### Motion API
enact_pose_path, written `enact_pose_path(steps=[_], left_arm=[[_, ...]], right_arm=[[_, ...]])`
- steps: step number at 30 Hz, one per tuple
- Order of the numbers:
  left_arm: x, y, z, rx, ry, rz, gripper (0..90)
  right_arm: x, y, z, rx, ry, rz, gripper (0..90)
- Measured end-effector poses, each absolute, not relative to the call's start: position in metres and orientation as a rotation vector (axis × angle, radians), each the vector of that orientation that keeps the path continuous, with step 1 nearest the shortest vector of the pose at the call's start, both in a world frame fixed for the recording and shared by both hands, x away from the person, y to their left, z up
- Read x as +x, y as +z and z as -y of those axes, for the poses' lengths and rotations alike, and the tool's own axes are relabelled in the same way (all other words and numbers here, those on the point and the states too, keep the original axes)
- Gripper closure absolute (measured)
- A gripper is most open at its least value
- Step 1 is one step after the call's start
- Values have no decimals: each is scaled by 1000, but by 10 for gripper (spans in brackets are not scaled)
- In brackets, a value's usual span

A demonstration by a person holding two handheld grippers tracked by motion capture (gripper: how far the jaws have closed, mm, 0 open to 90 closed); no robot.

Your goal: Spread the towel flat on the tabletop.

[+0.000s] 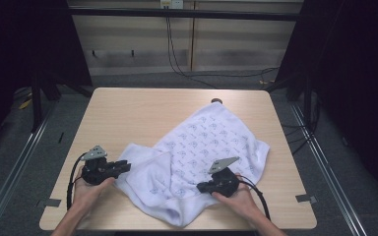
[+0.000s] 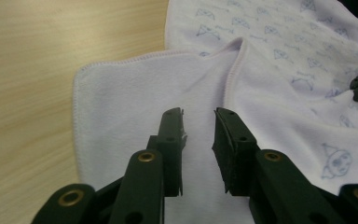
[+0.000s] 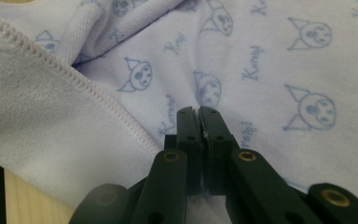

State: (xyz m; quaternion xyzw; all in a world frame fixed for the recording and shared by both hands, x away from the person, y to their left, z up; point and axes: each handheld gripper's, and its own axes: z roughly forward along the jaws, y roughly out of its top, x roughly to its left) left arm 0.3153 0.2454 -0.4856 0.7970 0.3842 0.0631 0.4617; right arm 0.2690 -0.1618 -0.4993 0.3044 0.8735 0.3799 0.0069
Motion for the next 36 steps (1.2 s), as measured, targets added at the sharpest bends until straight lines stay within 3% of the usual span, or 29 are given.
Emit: enact_pose_path(steps=[7, 10, 13, 16, 23, 29, 36], left_arm=[[310, -497, -212, 2101, 77, -840, 727], [295, -502, -192, 2177, 49, -744, 743], [288, -502, -190, 2200, 13, -709, 853], [281, -499, -191, 2225, -1, -699, 900], [264, -497, -203, 2220, -82, -729, 900], [266, -496, -204, 2194, -49, -737, 861], [289, -502, -203, 2167, -3, -790, 842]], right_arm=[[267, -496, 220, 1076, 1111, -2652, 871], [262, -490, 240, 1166, 1104, -2536, 758], [254, -474, 235, 1145, 1231, -2478, 714], [248, -460, 214, 1085, 1315, -2487, 706], [258, -445, 141, 926, 1381, -2610, 700], [269, -450, 78, 766, 1384, -2743, 687], [265, -479, 48, 734, 1308, -2828, 550]])
